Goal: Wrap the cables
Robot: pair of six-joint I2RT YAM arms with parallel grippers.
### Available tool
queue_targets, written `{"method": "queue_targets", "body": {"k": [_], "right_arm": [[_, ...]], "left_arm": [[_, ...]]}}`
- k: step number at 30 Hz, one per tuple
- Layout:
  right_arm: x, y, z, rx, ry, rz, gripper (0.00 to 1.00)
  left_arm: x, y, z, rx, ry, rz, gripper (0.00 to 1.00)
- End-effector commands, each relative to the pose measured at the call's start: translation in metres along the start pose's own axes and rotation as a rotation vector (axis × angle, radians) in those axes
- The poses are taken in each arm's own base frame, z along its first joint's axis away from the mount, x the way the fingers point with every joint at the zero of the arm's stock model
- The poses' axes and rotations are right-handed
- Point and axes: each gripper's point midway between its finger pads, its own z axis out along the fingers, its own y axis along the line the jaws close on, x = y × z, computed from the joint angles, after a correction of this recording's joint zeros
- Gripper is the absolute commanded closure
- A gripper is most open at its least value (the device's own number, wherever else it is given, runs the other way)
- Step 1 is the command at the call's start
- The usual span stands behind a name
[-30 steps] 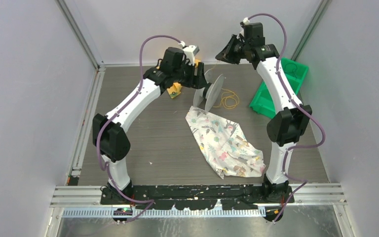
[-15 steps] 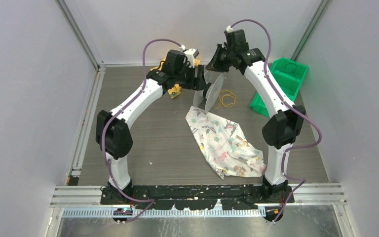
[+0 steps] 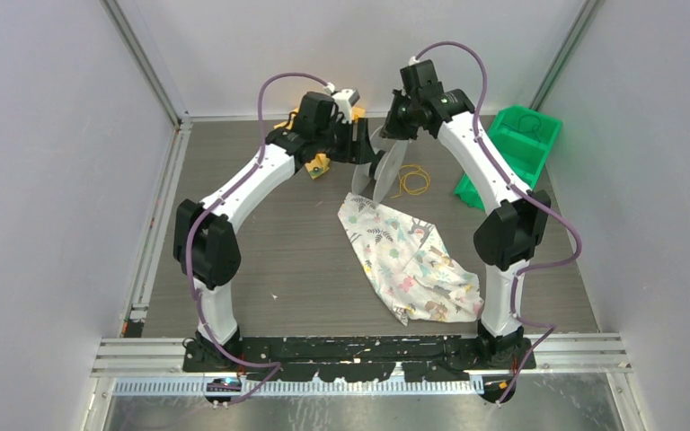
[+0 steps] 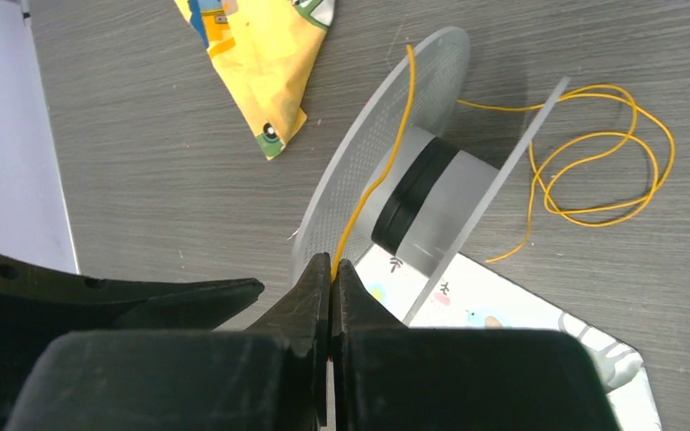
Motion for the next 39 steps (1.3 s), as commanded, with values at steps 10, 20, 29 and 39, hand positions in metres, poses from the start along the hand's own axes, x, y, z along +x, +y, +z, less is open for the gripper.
{"method": "queue_targets", "body": {"k": [10,20,29,39], "right_arm": [[-0.014,0.005,-0.015,0.059,-0.076,0.115,0.99],[-0.012,0.026,-0.018,-0.032,-0.055,0.152,0.99],[-0.010,0.036,-0.019,-0.070,-0.042,0.161,0.99],[-0.007,0.045,-0.019,-0.099,-0.028,0.154,0.99]], "left_arm": [[-0.042,-0.044,-0.023,0.189,-0.190,-0.017,0.39],[-0.056,-0.052,-0.023,0.223,-0.233,-0.037,0.49],[-0.057,-0.055,-0.018,0.242,-0.231,-0.056,0.50],[-0.059,-0.052,-0.016,0.226,-0.238,-0.061,0.67]]}}
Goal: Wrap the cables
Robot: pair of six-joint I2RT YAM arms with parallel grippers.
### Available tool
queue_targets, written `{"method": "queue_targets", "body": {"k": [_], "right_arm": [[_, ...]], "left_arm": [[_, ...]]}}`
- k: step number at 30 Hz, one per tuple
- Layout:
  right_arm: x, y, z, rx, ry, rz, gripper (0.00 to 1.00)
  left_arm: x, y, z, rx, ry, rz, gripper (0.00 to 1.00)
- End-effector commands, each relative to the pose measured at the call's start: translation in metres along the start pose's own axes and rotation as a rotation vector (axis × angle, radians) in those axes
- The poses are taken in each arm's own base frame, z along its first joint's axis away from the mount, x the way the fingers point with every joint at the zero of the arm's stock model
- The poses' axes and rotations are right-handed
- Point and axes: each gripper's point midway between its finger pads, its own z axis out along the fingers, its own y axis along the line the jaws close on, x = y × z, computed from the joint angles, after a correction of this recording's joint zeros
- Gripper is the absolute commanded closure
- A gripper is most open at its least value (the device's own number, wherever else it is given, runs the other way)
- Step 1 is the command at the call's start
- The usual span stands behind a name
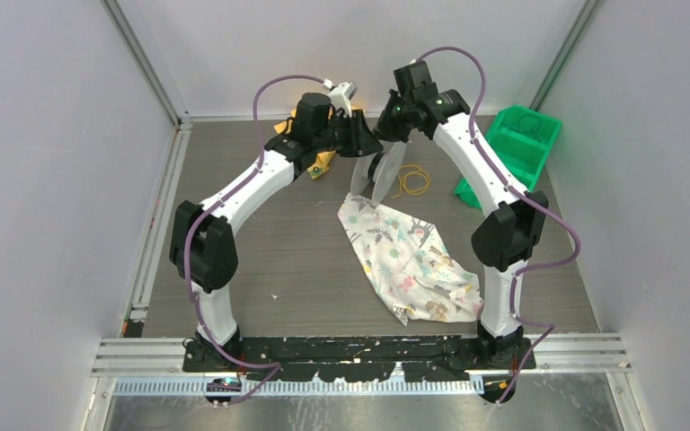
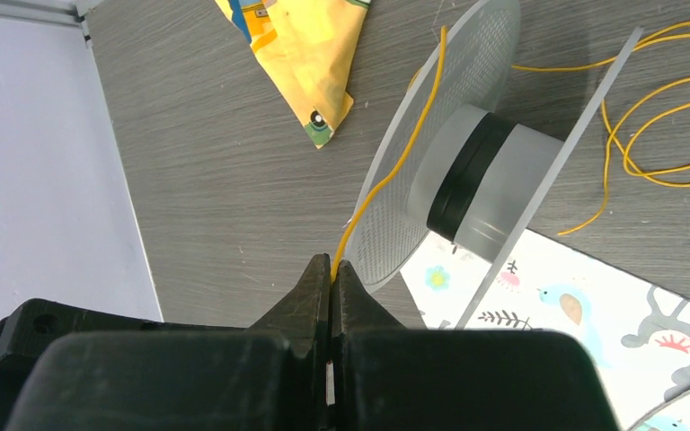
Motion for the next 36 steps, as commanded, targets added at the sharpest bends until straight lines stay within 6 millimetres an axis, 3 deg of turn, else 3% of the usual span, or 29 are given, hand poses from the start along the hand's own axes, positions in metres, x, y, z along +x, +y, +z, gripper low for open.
{"method": "queue_targets", "body": {"k": [1,6,10,12,13,16,20,29,33,36], "right_arm": [[-0.012,0.024,-0.015,-0.077,-0.042,-0.003,0.99],[-0.008,0.021,-0.014,-0.072,-0.037,-0.002,0.99],[-0.008,0.021,-0.015,-0.075,-0.038,-0.003,0.99],[-0.008,0.021,-0.017,-0.078,-0.041,-0.005,0.99],[-0.009,0.023,-0.019,-0.087,-0.047,-0.008,0.94],[-0.010,0.024,-0.022,-0.092,-0.057,-0.015,0.64],[-0.010,0.022,-0.023,-0.087,-0.057,-0.018,0.49],[-0.012,0.021,-0.030,-0.090,-0.072,-0.036,0.46],[-0.029,0.019,-0.046,-0.088,-0.123,-0.080,0.46],[-0.051,0.001,-0.065,-0.012,-0.221,-0.117,0.45]], "left_arm": [[-0.034,-0.023,-0.010,0.054,-0.095,0.051,0.70],[-0.037,-0.026,-0.011,0.063,-0.114,0.044,0.82],[-0.040,-0.031,-0.014,0.077,-0.134,0.038,0.99],[-0.040,-0.030,-0.015,0.075,-0.134,0.046,0.99],[-0.040,-0.030,-0.016,0.071,-0.131,0.051,1.00],[-0.036,-0.024,-0.018,0.040,-0.118,0.063,1.00],[-0.033,-0.019,-0.020,0.017,-0.109,0.069,0.99],[-0.031,-0.016,-0.024,0.007,-0.106,0.074,0.99],[-0.032,-0.018,-0.026,0.007,-0.106,0.080,0.99],[-0.036,-0.019,-0.033,-0.001,-0.112,0.090,0.99]]}}
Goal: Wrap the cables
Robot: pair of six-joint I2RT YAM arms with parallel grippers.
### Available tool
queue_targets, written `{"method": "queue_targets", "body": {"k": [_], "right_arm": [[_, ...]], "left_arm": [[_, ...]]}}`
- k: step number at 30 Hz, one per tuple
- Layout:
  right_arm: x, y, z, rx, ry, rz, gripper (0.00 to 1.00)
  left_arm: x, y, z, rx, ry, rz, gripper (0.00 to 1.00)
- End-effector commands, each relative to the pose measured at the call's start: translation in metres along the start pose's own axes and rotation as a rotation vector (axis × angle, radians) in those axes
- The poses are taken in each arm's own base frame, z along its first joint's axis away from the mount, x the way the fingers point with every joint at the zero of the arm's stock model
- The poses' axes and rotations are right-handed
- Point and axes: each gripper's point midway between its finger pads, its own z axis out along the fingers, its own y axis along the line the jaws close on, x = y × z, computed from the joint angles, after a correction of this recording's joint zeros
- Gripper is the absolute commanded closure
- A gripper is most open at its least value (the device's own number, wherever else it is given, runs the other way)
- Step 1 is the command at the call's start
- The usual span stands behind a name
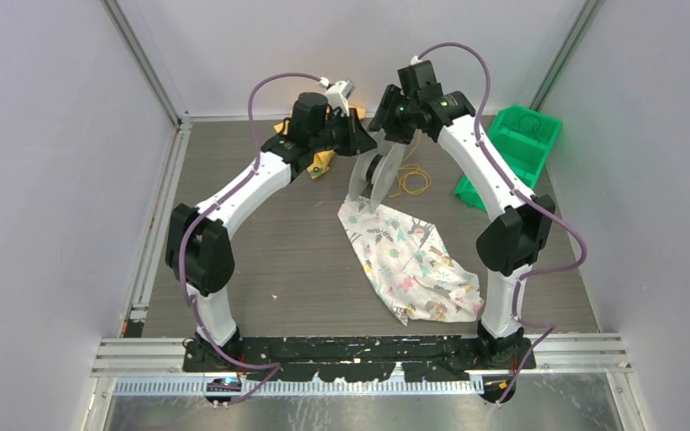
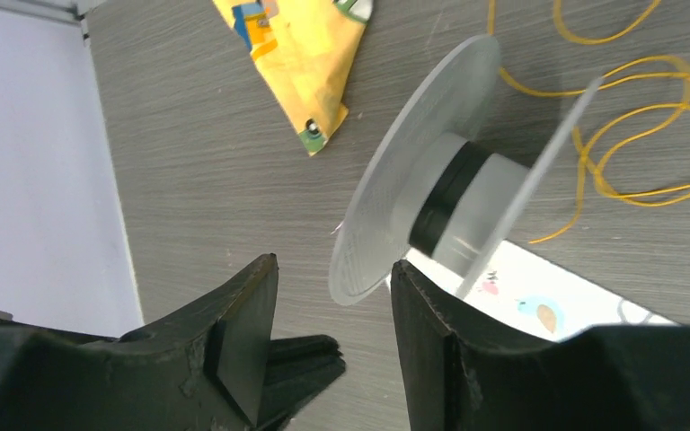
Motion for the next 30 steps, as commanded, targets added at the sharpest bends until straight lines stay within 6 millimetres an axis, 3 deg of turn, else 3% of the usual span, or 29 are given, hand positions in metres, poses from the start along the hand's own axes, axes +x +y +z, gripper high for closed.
{"method": "queue_targets", "body": {"k": [1,5,8,10,15,18,20,24,30], "right_arm": [[-0.055,-0.008,-0.063,0.047,-0.227,-0.087,0.44],[-0.075,-0.074,-0.069,0.196,-0.293,-0.050,0.38],[-0.077,-0.127,-0.053,0.270,-0.260,0.045,0.38],[-0.077,-0.149,-0.036,0.315,-0.233,0.075,0.38],[-0.088,-0.163,0.015,0.351,-0.183,0.110,0.38],[-0.089,-0.178,0.055,0.383,-0.146,0.149,0.38],[-0.095,-0.177,0.074,0.371,-0.135,0.177,0.38],[-0.083,-0.192,0.113,0.382,-0.087,0.211,0.39],[-0.073,-0.200,0.145,0.360,-0.064,0.241,0.38]], "left_arm": [[-0.033,-0.018,-0.028,0.010,-0.079,0.057,0.99],[-0.046,-0.020,-0.045,-0.002,-0.101,0.060,0.99],[-0.057,-0.020,-0.061,-0.018,-0.117,0.058,0.96],[-0.062,-0.020,-0.069,-0.028,-0.126,0.057,0.92],[-0.071,-0.020,-0.086,-0.062,-0.153,0.056,0.81],[-0.070,-0.019,-0.092,-0.080,-0.151,0.054,0.72],[-0.068,-0.016,-0.094,-0.094,-0.144,0.052,0.69],[-0.065,-0.009,-0.102,-0.129,-0.134,0.060,0.68],[-0.064,-0.002,-0.108,-0.157,-0.134,0.063,0.67]]}}
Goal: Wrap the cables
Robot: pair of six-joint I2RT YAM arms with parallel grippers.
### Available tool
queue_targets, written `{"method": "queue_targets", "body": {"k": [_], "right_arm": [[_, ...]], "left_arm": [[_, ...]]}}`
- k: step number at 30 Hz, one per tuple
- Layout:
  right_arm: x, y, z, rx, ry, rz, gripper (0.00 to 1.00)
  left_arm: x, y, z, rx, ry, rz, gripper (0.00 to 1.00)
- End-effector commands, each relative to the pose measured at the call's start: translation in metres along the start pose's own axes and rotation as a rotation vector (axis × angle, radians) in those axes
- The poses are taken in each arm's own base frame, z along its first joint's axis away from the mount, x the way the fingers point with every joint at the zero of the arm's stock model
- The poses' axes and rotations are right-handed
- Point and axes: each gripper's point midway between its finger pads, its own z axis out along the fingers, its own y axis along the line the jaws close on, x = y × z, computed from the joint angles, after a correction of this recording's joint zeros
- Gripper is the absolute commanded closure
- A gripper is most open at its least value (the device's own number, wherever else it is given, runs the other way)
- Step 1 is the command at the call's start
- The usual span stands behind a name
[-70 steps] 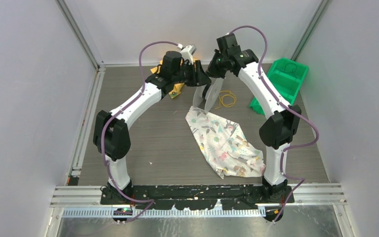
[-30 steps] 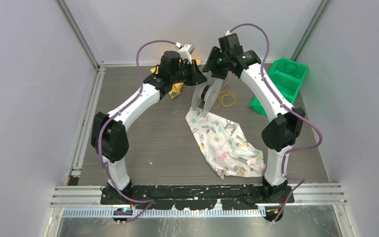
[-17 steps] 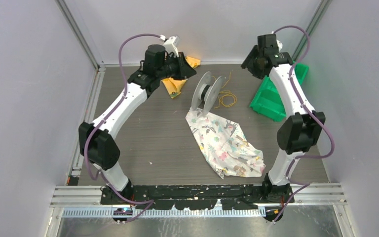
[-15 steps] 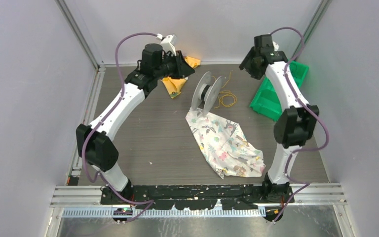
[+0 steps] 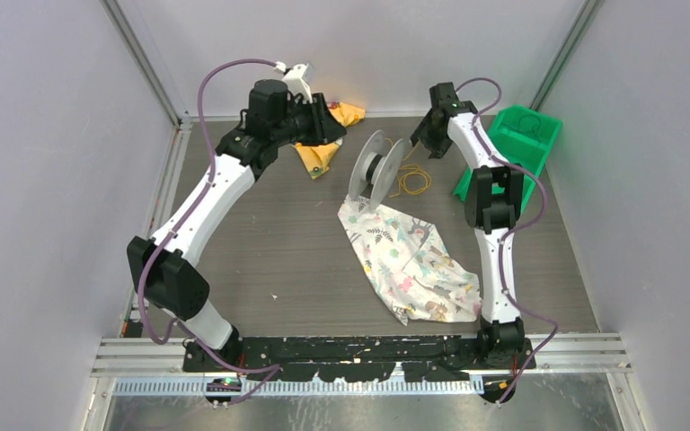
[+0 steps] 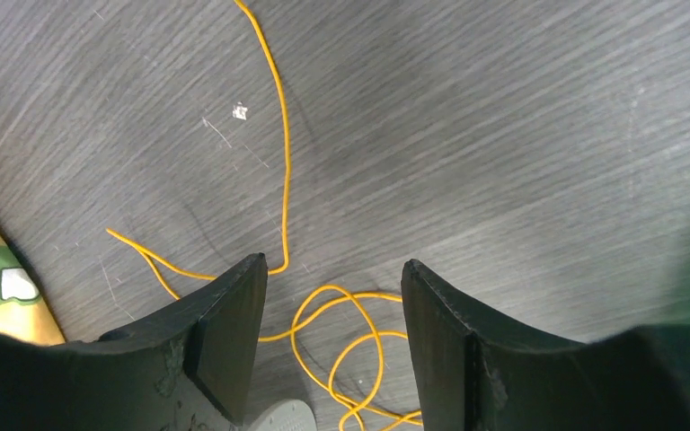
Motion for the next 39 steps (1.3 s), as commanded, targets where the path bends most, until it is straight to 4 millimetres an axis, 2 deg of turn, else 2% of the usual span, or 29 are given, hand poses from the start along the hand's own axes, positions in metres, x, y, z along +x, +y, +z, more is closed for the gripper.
{"method": "queue_targets", "body": {"k": [1,7,12,15,17,19,21,26,28,30,31,33,34,39], "right_arm": [[-0.024,0.025,-0.009,-0.081,-0.059,0.053,0.39],[-0.024,0.031,0.014,-0.099,-0.061,0.099,0.43],[-0.020,0.036,0.031,-0.119,-0.046,0.120,0.52],[-0.018,0.039,0.034,-0.133,-0.041,0.117,0.62],[-0.021,0.039,0.029,-0.137,-0.049,0.095,0.75],[-0.030,0.037,0.014,-0.125,-0.086,0.066,0.91],[-0.043,0.032,-0.007,-0.104,-0.145,0.028,0.99],[-0.081,0.015,-0.084,-0.058,-0.347,-0.105,0.99],[-0.090,0.005,-0.112,-0.052,-0.432,-0.174,0.99],[-0.092,0.011,-0.137,-0.132,-0.512,-0.281,0.99],[-0.096,0.021,-0.154,-0.212,-0.580,-0.341,0.99],[-0.086,0.037,-0.185,-0.352,-0.661,-0.519,0.99],[-0.079,0.043,-0.192,-0.396,-0.686,-0.624,0.99],[-0.038,0.071,-0.208,-0.651,-0.644,-0.898,0.99]], "left_arm": [[-0.018,-0.003,-0.019,-0.013,-0.050,0.035,0.67],[-0.014,0.000,-0.021,-0.026,-0.034,0.036,0.67],[-0.015,0.003,-0.026,-0.043,-0.035,0.046,0.67],[-0.015,0.004,-0.028,-0.047,-0.035,0.045,0.67],[-0.013,0.005,-0.027,-0.049,-0.031,0.041,0.67],[-0.011,0.006,-0.025,-0.050,-0.026,0.032,0.67],[-0.010,0.006,-0.024,-0.048,-0.025,0.025,0.67],[-0.008,0.005,-0.020,-0.032,-0.022,0.009,0.67],[-0.007,0.004,-0.018,-0.025,-0.022,0.003,0.67],[-0.005,0.003,-0.016,-0.014,-0.021,-0.004,0.67],[-0.005,0.003,-0.015,-0.010,-0.022,-0.008,0.67],[-0.003,0.003,-0.012,-0.001,-0.016,-0.019,0.67],[-0.002,0.002,-0.010,0.006,-0.011,-0.024,0.67],[-0.005,-0.006,-0.007,0.050,0.000,-0.034,0.66]]}}
